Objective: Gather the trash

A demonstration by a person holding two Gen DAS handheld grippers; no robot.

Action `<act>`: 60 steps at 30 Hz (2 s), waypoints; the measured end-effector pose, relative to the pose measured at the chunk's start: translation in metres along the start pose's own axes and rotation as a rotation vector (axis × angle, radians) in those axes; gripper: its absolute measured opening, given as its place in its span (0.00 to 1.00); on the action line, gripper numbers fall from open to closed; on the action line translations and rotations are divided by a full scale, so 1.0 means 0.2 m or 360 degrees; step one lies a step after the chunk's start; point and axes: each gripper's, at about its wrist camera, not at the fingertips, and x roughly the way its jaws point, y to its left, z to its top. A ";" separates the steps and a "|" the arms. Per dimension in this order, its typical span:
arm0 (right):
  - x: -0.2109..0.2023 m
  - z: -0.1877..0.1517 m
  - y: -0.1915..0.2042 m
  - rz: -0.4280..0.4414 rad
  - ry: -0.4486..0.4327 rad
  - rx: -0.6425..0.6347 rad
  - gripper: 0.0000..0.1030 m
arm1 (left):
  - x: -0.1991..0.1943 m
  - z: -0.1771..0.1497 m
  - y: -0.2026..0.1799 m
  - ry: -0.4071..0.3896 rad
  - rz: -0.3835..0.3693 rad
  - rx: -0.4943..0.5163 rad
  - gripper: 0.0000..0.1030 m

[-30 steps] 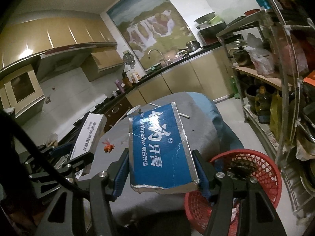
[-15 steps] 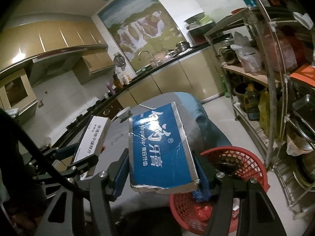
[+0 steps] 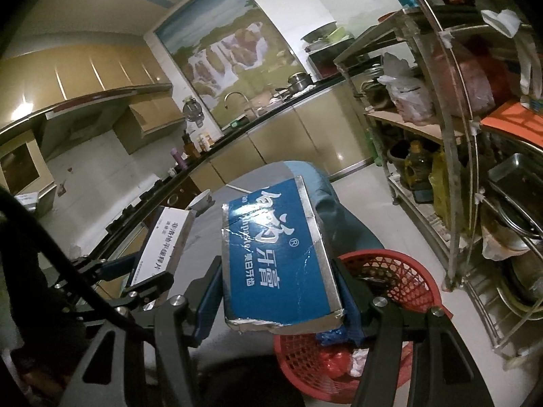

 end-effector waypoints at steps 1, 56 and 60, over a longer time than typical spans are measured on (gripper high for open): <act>0.00 0.00 0.00 -0.0006 0.0000 0.0003 0.63 | 0.01 0.00 -0.01 0.0004 -0.0004 0.0002 0.47; 0.09 -0.11 -0.18 -0.0183 0.0147 0.0154 0.63 | 0.26 -0.14 -0.17 0.0271 -0.0270 0.0058 0.47; 0.10 -0.12 -0.22 -0.0192 0.0146 0.0203 0.63 | 0.29 -0.14 -0.18 0.0284 -0.0315 0.0039 0.47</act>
